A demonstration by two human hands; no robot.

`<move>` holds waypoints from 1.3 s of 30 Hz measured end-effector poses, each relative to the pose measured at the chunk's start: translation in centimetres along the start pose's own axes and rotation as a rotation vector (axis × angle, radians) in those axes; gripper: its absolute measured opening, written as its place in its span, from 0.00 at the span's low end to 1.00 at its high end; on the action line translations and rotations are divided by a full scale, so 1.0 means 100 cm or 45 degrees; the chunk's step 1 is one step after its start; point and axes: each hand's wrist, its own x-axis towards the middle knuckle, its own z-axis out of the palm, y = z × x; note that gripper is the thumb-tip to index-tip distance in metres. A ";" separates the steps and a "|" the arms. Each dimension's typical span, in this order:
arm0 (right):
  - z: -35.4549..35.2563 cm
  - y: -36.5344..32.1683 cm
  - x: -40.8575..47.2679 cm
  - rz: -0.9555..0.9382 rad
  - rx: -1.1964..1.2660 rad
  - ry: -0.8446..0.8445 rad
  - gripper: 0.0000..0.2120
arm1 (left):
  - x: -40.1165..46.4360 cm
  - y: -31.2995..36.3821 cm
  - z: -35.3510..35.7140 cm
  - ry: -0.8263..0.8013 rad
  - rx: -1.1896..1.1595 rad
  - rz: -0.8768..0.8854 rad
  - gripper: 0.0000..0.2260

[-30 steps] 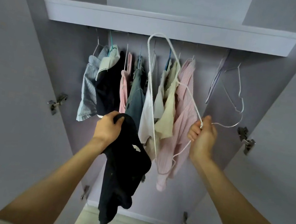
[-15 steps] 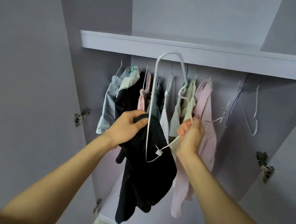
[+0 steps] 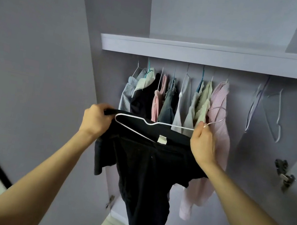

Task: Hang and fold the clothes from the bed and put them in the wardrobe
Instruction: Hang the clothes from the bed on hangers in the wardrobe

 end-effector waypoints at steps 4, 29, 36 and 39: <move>0.006 -0.004 -0.001 -0.157 -0.187 -0.157 0.15 | -0.008 0.001 0.006 0.036 0.008 0.059 0.08; 0.016 -0.043 -0.009 -0.117 -0.029 -0.546 0.17 | -0.024 -0.047 0.043 -0.428 0.303 0.547 0.16; 0.012 -0.042 -0.017 -0.084 0.280 -0.630 0.12 | -0.024 -0.035 0.057 -0.103 0.263 0.537 0.10; -0.002 -0.014 -0.019 -0.191 0.117 -0.561 0.12 | -0.014 -0.053 0.054 -0.019 0.109 0.554 0.10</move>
